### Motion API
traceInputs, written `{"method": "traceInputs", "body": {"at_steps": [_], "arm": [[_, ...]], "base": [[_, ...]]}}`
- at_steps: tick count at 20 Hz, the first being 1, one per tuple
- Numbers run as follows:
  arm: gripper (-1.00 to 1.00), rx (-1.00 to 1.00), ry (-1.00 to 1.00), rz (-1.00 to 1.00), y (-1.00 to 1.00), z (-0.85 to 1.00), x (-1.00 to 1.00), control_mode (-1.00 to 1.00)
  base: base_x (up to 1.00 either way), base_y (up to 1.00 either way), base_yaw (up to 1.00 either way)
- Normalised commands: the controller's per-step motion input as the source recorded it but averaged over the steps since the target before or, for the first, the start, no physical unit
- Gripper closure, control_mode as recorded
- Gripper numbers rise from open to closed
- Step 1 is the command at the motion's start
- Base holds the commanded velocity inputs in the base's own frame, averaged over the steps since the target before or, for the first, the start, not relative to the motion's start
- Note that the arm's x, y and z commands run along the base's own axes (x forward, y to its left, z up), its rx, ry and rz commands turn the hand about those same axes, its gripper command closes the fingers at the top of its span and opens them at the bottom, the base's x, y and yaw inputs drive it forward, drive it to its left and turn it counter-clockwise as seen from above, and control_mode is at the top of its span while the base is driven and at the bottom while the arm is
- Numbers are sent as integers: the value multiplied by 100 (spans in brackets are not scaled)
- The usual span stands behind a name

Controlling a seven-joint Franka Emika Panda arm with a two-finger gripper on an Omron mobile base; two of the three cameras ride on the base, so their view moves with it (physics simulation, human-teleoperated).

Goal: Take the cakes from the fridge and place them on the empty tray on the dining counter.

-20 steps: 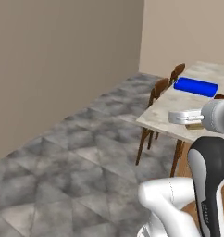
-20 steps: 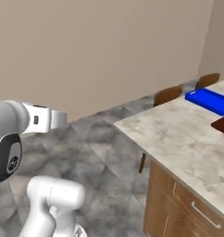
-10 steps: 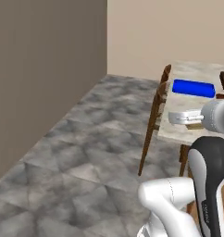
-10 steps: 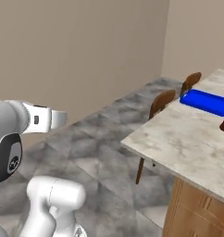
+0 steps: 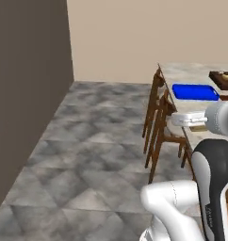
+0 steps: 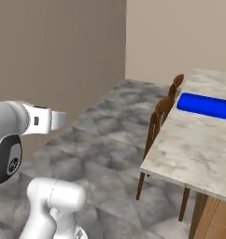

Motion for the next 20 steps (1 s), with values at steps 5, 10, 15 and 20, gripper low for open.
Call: {"method": "traceInputs", "body": {"at_steps": [5,10,15,20], "arm": [[100,0,0,0,0,0,0,100],[100,0,0,0,0,0,0,100],[100,0,0,0,0,0,0,100],[100,0,0,0,0,0,0,100]], "base": [[100,87,-52],[100,82,-58],[97,71,-60],[84,50,-59]]}}
